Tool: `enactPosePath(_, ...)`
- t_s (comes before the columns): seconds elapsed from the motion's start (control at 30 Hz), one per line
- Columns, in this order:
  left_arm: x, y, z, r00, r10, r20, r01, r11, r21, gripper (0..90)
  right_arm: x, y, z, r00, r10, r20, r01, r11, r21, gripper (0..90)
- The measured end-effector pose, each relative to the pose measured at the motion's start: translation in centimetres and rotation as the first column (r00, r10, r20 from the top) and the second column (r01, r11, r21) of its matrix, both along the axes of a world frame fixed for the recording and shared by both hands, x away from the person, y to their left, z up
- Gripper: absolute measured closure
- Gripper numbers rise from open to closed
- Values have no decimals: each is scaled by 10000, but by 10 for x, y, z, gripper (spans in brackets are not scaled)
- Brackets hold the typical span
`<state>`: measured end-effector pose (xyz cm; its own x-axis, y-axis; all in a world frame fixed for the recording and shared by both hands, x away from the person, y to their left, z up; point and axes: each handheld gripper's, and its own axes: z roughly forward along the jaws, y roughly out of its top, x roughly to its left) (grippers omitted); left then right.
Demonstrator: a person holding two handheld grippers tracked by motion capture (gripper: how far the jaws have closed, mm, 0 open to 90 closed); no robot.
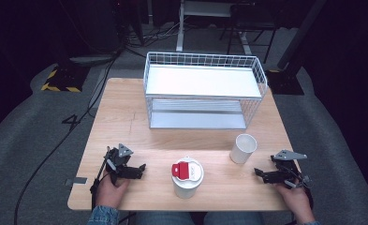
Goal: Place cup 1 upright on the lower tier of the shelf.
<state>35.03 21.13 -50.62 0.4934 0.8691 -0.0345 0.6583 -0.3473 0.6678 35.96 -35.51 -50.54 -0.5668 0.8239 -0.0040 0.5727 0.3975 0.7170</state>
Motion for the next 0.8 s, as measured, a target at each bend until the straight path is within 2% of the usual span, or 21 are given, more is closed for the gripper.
enactPosePath(0.33,0,0,0,10000,-8,-4,8,10000,9,7,-1,0,0,9999,-159,-2,159,9999,8,40)
enactPosePath(0.8,0,0,0,10000,-8,-3,8,10000,8,7,-2,-1,1,9999,-95,-72,95,9999,-36,55)
